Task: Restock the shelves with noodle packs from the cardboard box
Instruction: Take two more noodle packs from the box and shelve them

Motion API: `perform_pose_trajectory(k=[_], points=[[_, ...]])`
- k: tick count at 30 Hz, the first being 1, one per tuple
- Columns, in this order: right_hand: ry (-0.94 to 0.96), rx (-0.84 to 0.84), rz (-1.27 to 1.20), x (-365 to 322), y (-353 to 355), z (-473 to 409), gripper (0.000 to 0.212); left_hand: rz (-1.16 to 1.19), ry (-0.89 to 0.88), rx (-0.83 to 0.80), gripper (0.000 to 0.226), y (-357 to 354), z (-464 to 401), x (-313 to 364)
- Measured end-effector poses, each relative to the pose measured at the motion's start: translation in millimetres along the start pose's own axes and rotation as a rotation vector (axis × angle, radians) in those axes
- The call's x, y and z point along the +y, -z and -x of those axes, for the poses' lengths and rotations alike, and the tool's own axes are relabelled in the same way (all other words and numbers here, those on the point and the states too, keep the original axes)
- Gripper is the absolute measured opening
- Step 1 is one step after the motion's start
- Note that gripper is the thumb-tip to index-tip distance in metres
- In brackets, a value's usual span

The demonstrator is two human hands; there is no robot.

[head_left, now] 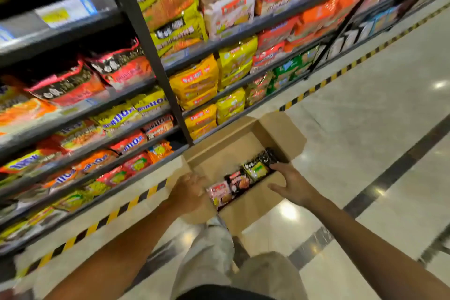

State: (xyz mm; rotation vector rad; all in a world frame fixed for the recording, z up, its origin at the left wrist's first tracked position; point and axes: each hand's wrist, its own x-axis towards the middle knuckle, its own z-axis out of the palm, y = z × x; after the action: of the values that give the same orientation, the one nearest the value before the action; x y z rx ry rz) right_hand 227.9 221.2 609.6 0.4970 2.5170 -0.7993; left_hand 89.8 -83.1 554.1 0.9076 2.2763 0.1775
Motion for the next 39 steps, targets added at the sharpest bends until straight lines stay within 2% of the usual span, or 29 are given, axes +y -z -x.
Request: perform_pose_trajectory(k=[2,4,7,9,12,15,17,22,24,26,30,32,37,39], points=[[-0.012,-0.063,0.023,6,0,-24,0.061,-0.010,0.082,-0.036,0.053,-7,-17,-4],[-0.019,-0.117,0.023,15,-1,-49,0.062,0.096,0.170,-0.078,0.060,-17,-35,-8],[-0.040,-0.177,0.018,35,-8,-90,0.062,0.201,0.231,-0.108,0.086,-33,-62,-12],[-0.049,-0.223,0.015,50,-17,-119,0.062,0.230,0.304,-0.103,0.094,-56,-83,-19],[-0.048,-0.288,0.010,77,-42,-166,0.061,0.352,0.416,-0.111,0.088,-94,-118,-25],[0.016,-0.392,0.056,115,-83,-211,0.061,0.477,0.532,-0.118,0.062,-138,-157,-29],[0.059,-0.458,0.098,145,-119,-239,0.065,0.540,0.587,-0.096,0.054,-174,-183,-35],[0.052,-0.500,0.167,219,-211,-295,0.072,0.686,0.728,-0.008,0.064,-261,-250,-52],[0.082,-0.525,0.188,245,-242,-313,0.072,0.712,0.724,-0.022,0.063,-301,-280,-64],[0.080,-0.530,0.189,264,-266,-331,0.066,0.722,0.692,-0.050,0.064,-346,-308,-81],[0.072,-0.522,0.070,283,-312,-360,0.060,0.671,0.770,-0.060,0.071,-392,-352,-100],[0.080,-0.501,0.030,295,-332,-371,0.057,0.592,0.786,-0.070,0.078,-413,-372,-111],[-0.005,-0.490,-0.075,302,-370,-384,0.049,0.291,0.708,-0.217,0.101,-446,-397,-135],[-0.008,-0.497,-0.096,303,-383,-384,0.052,0.257,0.726,-0.252,0.100,-456,-406,-144]])
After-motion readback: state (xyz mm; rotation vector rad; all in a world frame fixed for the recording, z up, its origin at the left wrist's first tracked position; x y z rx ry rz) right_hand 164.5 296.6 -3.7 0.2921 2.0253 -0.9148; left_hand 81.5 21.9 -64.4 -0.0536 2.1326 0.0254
